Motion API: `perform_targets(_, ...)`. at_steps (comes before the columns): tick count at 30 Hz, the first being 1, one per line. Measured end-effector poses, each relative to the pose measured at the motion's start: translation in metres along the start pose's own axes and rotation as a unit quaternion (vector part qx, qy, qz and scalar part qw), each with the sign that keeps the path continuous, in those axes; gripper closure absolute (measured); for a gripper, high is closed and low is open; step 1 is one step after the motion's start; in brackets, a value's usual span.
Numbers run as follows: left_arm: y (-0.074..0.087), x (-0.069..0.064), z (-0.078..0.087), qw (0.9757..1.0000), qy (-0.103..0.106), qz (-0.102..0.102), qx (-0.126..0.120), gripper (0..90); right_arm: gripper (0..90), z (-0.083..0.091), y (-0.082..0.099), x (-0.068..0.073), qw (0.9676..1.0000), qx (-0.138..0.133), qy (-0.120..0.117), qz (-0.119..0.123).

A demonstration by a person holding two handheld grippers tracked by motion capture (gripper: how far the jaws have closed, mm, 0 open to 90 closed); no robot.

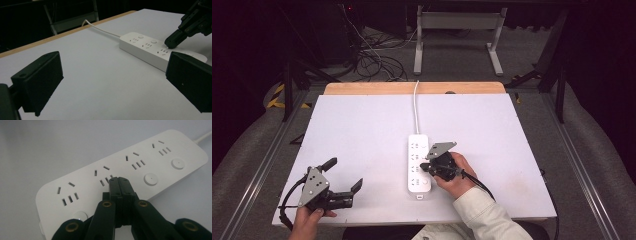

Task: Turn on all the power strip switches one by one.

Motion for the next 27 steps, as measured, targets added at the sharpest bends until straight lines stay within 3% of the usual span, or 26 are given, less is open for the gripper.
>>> perform_targets(8,0.0,0.0,0.0,1.0,0.0,0.003,0.002,1.2,90.0,0.0,0.0,0.002,0.9998,0.003,0.011,0.014)
perform_targets(10,0.001,0.001,0.0,1.0,0.0,0.003,0.001,1.2,90.0,0.005,-0.004,0.002,0.9998,-0.012,0.002,0.018)
perform_targets(11,0.001,0.001,0.0,1.0,0.001,0.003,0.002,1.2,90.0,0.015,-0.012,0.004,0.9985,-0.051,-0.016,0.013)
perform_targets(15,0.001,0.003,-0.001,1.0,0.0,0.003,0.001,1.2,90.0,0.025,-0.021,0.008,0.997,-0.074,-0.014,0.02)
perform_targets(27,0.0,0.001,0.0,1.0,0.0,0.002,0.001,1.2,90.0,0.029,-0.023,0.006,0.9965,-0.08,-0.009,0.022)
Point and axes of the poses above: each handheld gripper's, and its own axes: z roughly backward along the jaws, y roughly out of its underside, x roughly to its left, the point moved 5 cm from there along -z, roughly forward along the jaws, and after that the axes turned 2 degrees about -y, right-handed, at the moved point
